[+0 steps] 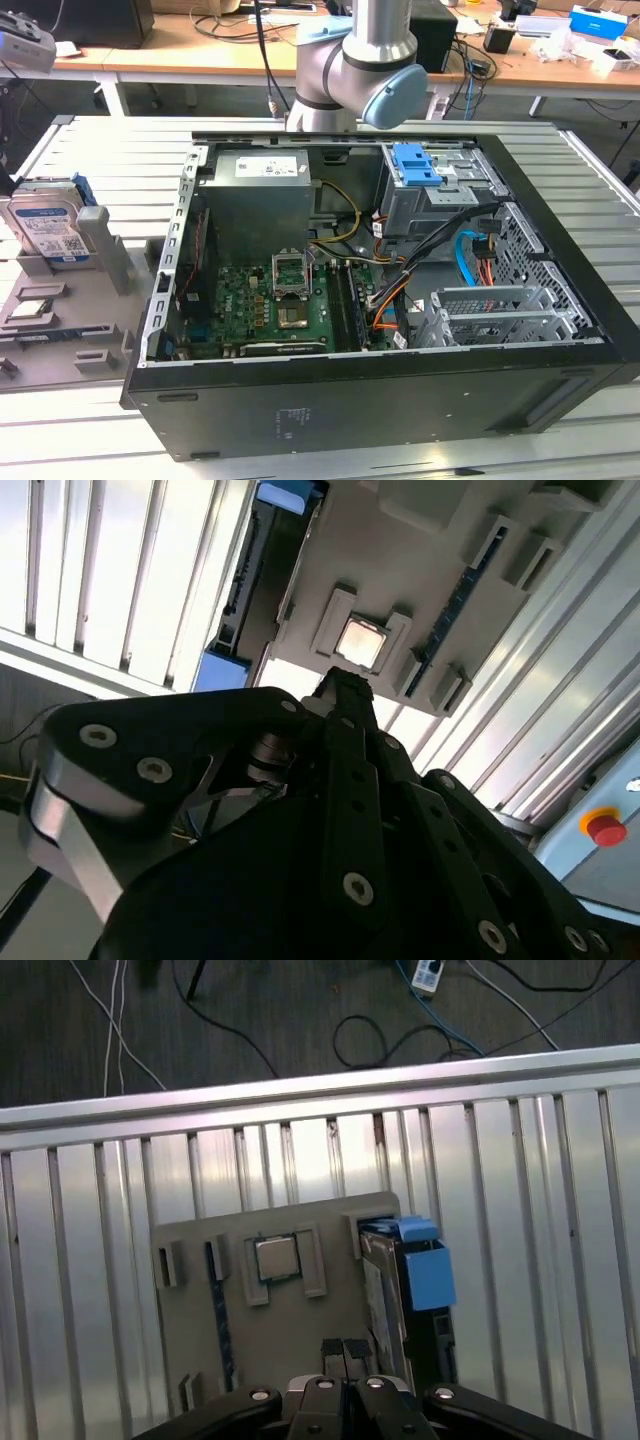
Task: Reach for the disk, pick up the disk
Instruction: 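Pick up the disk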
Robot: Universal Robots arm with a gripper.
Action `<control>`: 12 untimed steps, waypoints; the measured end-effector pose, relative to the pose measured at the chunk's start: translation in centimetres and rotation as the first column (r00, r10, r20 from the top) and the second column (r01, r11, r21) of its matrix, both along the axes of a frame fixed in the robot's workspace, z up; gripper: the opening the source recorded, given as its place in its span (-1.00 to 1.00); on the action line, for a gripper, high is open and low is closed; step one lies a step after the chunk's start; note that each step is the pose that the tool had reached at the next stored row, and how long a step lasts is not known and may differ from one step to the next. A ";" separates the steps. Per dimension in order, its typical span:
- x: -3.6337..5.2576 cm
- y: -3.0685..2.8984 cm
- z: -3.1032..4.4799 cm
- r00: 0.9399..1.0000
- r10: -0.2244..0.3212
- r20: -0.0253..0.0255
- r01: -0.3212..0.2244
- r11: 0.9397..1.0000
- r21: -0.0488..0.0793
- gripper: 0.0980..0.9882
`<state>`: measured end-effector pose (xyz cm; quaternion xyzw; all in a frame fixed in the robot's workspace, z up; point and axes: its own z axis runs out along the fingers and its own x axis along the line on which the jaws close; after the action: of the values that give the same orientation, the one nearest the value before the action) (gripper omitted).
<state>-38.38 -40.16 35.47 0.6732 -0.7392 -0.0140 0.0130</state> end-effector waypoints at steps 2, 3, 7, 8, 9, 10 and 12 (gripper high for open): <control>0.00 0.00 0.00 1.000 0.019 0.000 -0.019 1.000 0.000 -0.98; 0.00 0.00 0.00 1.000 0.031 0.000 -0.031 1.000 0.000 -0.98; 0.00 0.00 0.00 0.998 0.058 0.000 -0.058 0.998 0.000 -0.98; 0.00 0.00 0.00 0.998 0.059 0.000 -0.059 0.998 0.000 -0.96; 0.00 0.00 0.00 0.998 0.059 0.000 -0.059 0.998 0.000 -0.84; 0.00 0.00 0.00 0.998 0.060 0.000 -0.060 0.998 0.000 -0.69; 0.00 0.00 0.00 0.998 0.060 0.000 -0.060 0.998 0.000 -0.55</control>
<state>-38.38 -40.16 35.48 0.6952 -0.7185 -0.0136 0.0135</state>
